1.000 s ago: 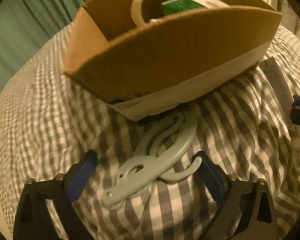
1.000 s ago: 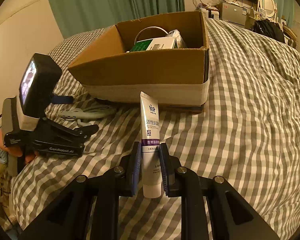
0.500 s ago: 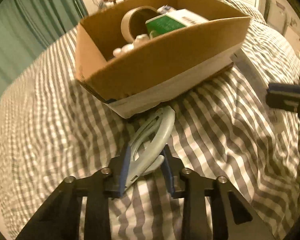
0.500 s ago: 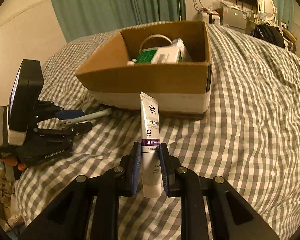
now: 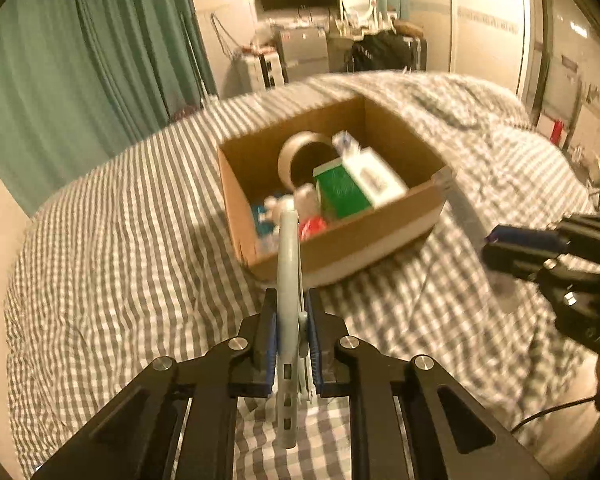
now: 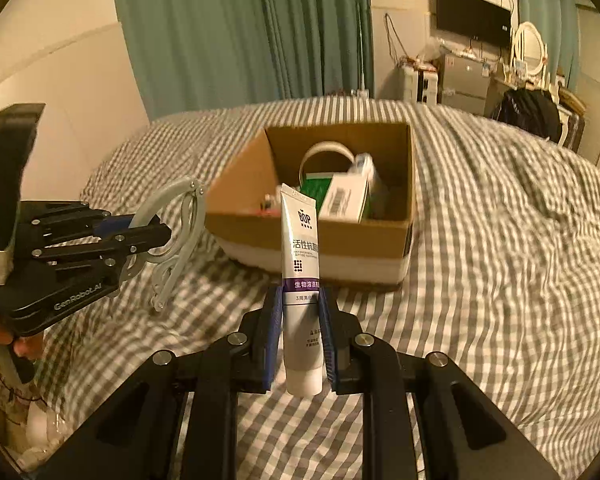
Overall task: Organize objects
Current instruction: 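Lower the toothpaste tube and grey clip into the cardboard box and open both grippers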
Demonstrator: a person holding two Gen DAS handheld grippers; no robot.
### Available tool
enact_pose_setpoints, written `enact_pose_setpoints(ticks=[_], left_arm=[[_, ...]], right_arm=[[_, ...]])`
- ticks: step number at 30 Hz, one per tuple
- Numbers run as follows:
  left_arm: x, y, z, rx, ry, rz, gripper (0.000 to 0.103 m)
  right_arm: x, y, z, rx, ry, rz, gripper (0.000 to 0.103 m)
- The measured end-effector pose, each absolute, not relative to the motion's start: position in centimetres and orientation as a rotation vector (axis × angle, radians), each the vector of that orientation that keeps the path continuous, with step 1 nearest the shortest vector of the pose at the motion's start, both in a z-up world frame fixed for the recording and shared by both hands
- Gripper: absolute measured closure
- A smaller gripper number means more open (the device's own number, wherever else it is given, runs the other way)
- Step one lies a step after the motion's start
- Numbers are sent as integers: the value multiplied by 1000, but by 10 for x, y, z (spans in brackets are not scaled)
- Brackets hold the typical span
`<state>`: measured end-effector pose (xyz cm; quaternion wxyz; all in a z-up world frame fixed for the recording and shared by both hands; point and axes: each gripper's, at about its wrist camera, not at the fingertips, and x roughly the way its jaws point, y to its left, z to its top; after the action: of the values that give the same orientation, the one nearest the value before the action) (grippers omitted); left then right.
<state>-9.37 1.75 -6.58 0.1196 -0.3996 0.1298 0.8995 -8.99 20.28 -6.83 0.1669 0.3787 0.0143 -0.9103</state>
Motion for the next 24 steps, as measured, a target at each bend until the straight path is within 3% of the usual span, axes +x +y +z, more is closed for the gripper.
enact_pose_setpoints(ticks=[14, 24], left_arm=[[-130, 34, 15, -955, 267, 2683, 90], [-209, 28, 12, -998, 176, 2694, 90]], right_arm=[[-126, 198, 14, 843, 52, -2678, 85], [-205, 193, 11, 861, 36, -2681, 85]])
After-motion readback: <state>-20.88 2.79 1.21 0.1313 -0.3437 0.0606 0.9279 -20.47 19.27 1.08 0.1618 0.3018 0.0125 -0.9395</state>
